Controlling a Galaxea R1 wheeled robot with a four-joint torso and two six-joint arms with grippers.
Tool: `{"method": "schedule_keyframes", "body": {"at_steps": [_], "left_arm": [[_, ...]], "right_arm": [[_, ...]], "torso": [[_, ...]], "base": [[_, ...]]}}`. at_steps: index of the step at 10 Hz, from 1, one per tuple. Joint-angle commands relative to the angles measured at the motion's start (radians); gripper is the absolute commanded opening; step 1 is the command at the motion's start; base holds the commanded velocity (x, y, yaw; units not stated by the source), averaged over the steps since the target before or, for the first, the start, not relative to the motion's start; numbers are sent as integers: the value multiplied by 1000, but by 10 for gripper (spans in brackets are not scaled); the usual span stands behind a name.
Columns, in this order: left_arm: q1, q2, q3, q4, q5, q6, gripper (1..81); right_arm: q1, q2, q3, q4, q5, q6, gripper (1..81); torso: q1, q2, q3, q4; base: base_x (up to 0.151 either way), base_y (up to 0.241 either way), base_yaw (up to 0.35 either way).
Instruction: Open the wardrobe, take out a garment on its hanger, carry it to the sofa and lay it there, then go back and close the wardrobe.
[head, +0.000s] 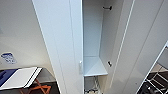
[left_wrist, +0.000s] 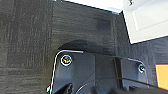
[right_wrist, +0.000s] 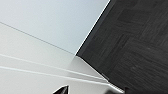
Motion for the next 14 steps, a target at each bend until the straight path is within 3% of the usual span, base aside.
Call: {"method": "schedule_keyframes", "body": {"at_steps": [1,3,6,10,12,14], "left_arm": [[117,27,6,205,9,15,811],[140,49,-17,215,5,15,811],[140,90,-44,236,5,15,811],[151,95,-49,242,5,15,811],[151,115,-67,244,5,15,811],[151,178,-167,244,6,15,811]], "right_arm": [[105,94,-12,-9,-35,7,811],[54,169,24,-25,-24,6,811],[-27,275,90,-137,-17,0,811],[-64,405,41,-284,-29,-5,811],[-109,453,-8,-382,-67,-5,811],[-205,496,-77,-523,-152,-6,811]], "torso": [[0,0,0,0],[0,0,0,0],[-1,0,0,0],[0,0,0,0],[-1,0,0,0],[-1,0,0,0]], "base": [[0,0,0],[0,0,0],[0,0,0],[0,0,0],[0,0,0],[0,0,0]]}}
